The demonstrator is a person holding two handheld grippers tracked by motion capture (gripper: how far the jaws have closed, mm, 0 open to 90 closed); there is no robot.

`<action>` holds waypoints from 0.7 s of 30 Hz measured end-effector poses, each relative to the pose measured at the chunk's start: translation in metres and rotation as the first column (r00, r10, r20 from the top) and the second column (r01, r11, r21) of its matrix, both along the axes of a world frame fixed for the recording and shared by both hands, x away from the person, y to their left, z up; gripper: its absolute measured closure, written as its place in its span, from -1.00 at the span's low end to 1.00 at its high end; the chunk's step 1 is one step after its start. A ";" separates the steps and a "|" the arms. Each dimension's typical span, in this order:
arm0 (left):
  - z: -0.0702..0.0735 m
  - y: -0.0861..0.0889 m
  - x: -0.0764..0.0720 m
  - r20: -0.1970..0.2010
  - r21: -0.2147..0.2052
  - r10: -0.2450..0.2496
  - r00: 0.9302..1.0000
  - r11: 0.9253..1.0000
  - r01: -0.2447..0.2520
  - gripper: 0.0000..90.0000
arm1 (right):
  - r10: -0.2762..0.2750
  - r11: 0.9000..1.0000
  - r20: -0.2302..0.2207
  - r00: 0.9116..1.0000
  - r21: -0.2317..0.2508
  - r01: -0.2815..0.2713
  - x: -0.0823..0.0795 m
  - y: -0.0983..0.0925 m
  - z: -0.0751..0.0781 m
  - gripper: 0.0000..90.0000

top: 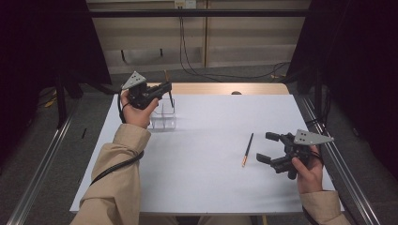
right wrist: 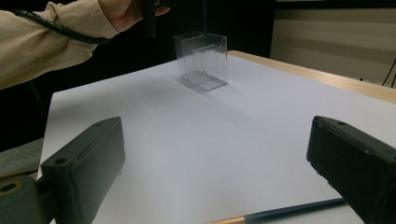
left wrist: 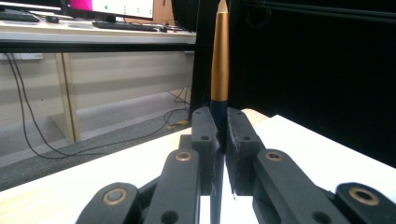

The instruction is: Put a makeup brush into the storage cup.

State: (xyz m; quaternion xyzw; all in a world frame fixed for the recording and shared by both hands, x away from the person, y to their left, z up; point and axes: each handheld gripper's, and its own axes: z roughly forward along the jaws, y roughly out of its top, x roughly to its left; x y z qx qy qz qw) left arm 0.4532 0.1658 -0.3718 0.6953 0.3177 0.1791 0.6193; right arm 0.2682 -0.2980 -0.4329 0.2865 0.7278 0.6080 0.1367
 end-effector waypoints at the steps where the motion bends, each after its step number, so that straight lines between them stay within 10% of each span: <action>1: -0.001 0.000 0.001 -0.001 -0.004 0.005 1.000 1.000 -0.005 0.85 | 0.002 1.000 0.000 1.000 -0.001 -0.002 0.000 0.000 0.000 -0.92; 21: -0.016 0.005 0.005 -0.012 0.022 0.040 0.999 0.999 -0.040 0.85 | 0.013 1.000 -0.002 1.000 -0.006 -0.013 0.000 0.003 -0.001 -0.92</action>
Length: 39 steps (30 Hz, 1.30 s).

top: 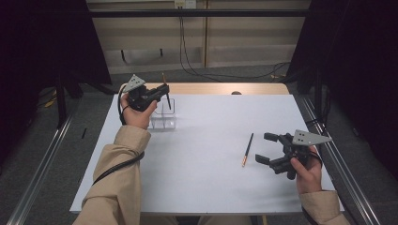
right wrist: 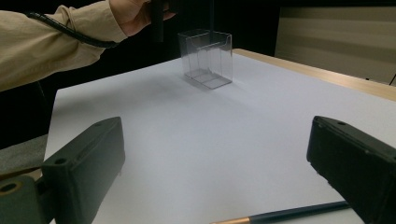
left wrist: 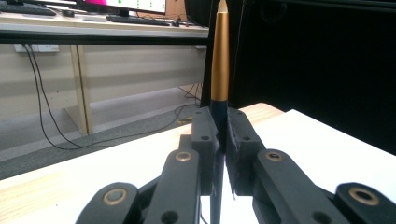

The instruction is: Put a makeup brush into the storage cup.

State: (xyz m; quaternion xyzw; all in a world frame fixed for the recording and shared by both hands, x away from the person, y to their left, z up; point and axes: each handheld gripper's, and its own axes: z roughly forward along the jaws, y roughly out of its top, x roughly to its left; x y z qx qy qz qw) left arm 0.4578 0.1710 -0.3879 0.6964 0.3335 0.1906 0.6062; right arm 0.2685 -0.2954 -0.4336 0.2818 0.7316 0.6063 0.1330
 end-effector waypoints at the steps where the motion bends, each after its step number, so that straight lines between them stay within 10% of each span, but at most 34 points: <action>1: -0.001 0.000 0.000 -0.001 0.001 -0.002 1.000 1.000 0.002 0.85 | 0.002 1.000 0.000 1.000 0.002 -0.002 0.000 0.000 0.000 -0.92; 39: -0.027 -0.004 -0.007 -0.021 0.026 -0.016 1.000 1.000 0.016 0.85 | 0.012 1.000 0.006 1.000 0.003 -0.013 0.000 0.000 0.001 -0.92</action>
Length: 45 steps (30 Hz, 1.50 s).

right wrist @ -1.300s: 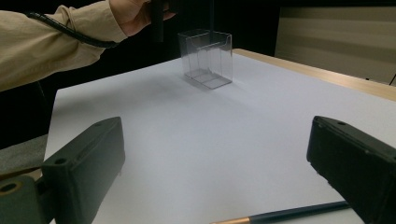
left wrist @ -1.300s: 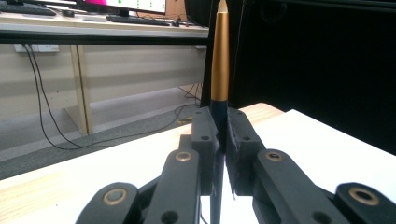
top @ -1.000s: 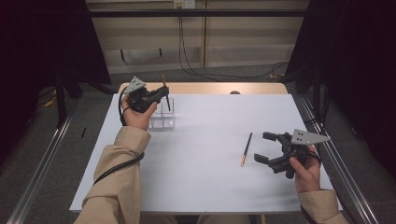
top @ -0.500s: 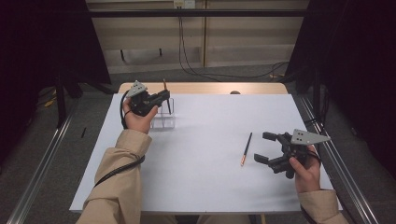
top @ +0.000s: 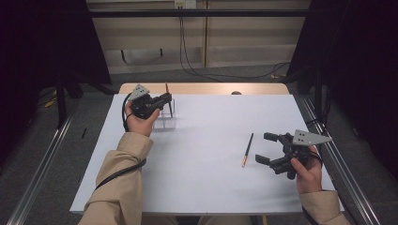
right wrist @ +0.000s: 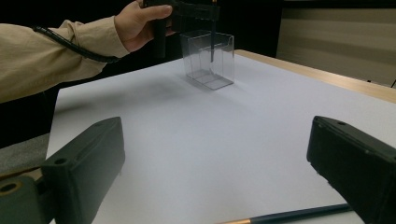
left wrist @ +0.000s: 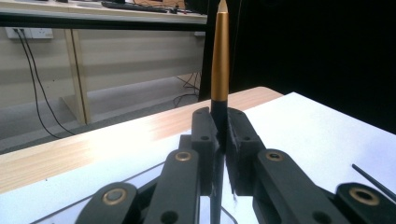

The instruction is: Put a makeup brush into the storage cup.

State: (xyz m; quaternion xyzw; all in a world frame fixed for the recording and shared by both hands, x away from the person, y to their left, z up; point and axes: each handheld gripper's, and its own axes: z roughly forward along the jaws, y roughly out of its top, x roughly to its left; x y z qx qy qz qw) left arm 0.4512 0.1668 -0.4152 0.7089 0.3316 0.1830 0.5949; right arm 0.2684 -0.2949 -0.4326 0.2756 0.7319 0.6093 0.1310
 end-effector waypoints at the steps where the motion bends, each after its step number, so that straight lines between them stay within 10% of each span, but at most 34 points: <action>1: -0.001 0.000 0.000 -0.003 -0.003 -0.001 1.000 1.000 0.001 0.85 | -0.001 1.000 0.000 1.000 -0.002 0.001 0.000 0.000 0.000 -0.92; 14: -0.005 0.000 -0.002 -0.035 -0.017 -0.017 0.999 1.000 0.016 0.80 | 0.002 1.000 0.000 1.000 0.000 -0.002 0.000 0.001 0.000 -0.92; 24: -0.001 0.001 -0.002 -0.053 -0.016 -0.005 0.999 1.000 0.005 -0.35 | 0.006 1.000 0.001 1.000 -0.003 -0.006 0.000 0.002 -0.001 -0.92; 45: 0.009 0.008 -0.024 -0.029 -0.068 -0.085 0.996 0.994 0.083 -0.91 | 0.009 1.000 -0.001 1.000 -0.010 -0.009 0.000 0.004 -0.001 -0.92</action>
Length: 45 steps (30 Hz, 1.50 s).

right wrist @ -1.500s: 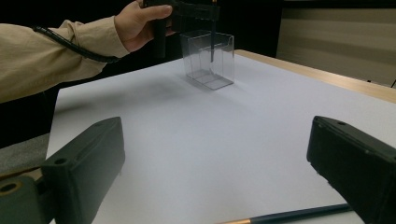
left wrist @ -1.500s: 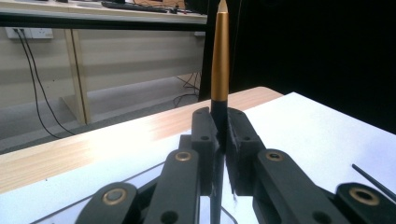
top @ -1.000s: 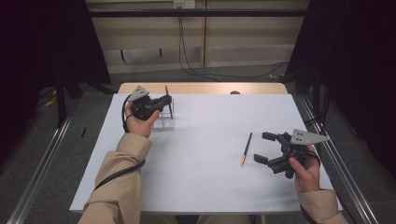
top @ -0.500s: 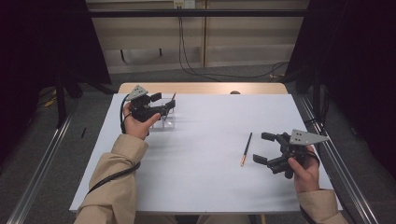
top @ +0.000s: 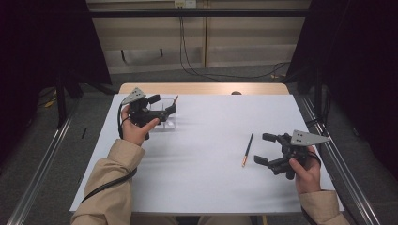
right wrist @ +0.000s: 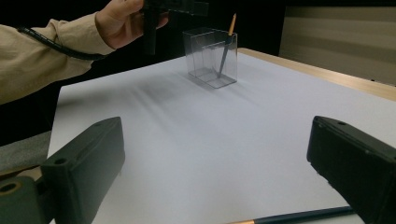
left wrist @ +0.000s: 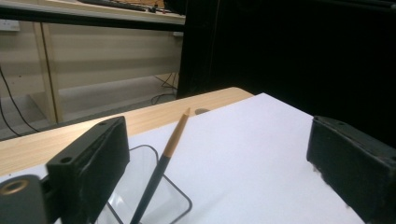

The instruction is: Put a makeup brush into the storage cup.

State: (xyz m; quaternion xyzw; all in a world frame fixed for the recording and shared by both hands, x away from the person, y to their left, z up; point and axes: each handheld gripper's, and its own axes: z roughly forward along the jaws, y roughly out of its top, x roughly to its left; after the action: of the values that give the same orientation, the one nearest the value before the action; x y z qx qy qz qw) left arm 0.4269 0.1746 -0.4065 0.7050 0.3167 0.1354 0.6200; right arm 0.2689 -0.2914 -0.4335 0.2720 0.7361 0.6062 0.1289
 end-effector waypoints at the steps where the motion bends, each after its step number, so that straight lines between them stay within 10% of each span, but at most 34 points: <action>1: 0.000 0.001 -0.001 0.001 -0.001 -0.007 1.000 1.000 0.007 -0.94 | 0.000 1.000 0.000 1.000 0.000 0.000 0.000 0.000 0.000 -0.92; 45: -0.009 0.040 -0.069 0.063 0.021 -0.146 0.987 0.989 0.145 -1.00 | 0.002 1.000 -0.004 1.000 -0.004 -0.002 0.000 0.003 -0.001 -0.92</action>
State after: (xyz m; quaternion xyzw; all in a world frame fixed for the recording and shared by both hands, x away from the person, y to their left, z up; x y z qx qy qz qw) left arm 0.3577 0.2145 -0.4152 0.7266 0.2431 0.1153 0.6322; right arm 0.2693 -0.2888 -0.4344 0.2719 0.7379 0.6044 0.1274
